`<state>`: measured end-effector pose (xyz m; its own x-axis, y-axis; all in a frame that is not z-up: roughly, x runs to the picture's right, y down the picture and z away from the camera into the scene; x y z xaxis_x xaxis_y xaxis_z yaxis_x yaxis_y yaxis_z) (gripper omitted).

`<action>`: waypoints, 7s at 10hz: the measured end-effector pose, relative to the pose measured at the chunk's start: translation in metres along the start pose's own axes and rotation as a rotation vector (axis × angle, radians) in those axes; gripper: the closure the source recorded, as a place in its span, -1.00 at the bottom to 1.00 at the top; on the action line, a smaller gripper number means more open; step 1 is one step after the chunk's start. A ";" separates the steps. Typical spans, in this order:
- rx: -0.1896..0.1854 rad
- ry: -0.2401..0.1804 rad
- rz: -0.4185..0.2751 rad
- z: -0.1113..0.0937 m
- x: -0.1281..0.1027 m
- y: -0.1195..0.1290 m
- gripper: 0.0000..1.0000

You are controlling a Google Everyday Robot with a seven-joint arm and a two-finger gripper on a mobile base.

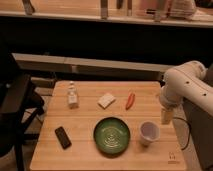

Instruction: Drag the ceramic bowl in a circle

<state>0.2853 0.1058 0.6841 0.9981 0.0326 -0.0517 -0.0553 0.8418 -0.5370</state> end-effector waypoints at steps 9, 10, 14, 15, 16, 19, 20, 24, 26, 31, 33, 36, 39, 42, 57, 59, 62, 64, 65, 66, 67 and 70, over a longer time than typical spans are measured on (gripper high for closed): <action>0.000 0.000 0.000 0.000 0.000 0.000 -0.60; 0.000 0.000 0.000 0.000 0.000 0.000 -0.60; 0.000 0.000 0.000 0.000 0.000 0.000 -0.60; 0.000 0.000 0.000 0.000 0.000 0.000 -0.60; 0.000 0.000 0.000 0.000 0.000 0.000 -0.60; 0.001 0.003 -0.004 -0.001 0.000 0.000 -0.60; 0.008 0.019 -0.031 -0.002 -0.003 0.000 -0.60; 0.030 0.066 -0.166 -0.005 -0.029 -0.001 -0.60; 0.036 0.081 -0.197 -0.003 -0.030 -0.002 -0.60; 0.039 0.110 -0.309 0.002 -0.058 0.000 -0.60; 0.041 0.120 -0.345 0.004 -0.055 0.000 -0.60; 0.037 0.120 -0.398 0.010 -0.068 0.002 -0.60; 0.037 0.124 -0.454 0.014 -0.077 0.004 -0.60; 0.040 0.114 -0.512 0.018 -0.078 0.006 -0.60; 0.072 0.117 -0.780 0.027 -0.106 0.015 -0.60; 0.075 0.113 -0.799 0.030 -0.108 0.016 -0.60; 0.077 0.111 -0.858 0.033 -0.114 0.019 -0.60; 0.079 0.111 -0.901 0.034 -0.117 0.022 -0.60; 0.082 0.110 -0.922 0.034 -0.118 0.024 -0.60; 0.083 0.109 -0.938 0.035 -0.119 0.025 -0.60; 0.085 0.108 -0.957 0.036 -0.121 0.026 -0.60; 0.088 0.097 -1.017 0.038 -0.127 0.029 -0.60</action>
<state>0.1578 0.1464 0.7076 0.5646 -0.7592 0.3237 0.8222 0.4831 -0.3011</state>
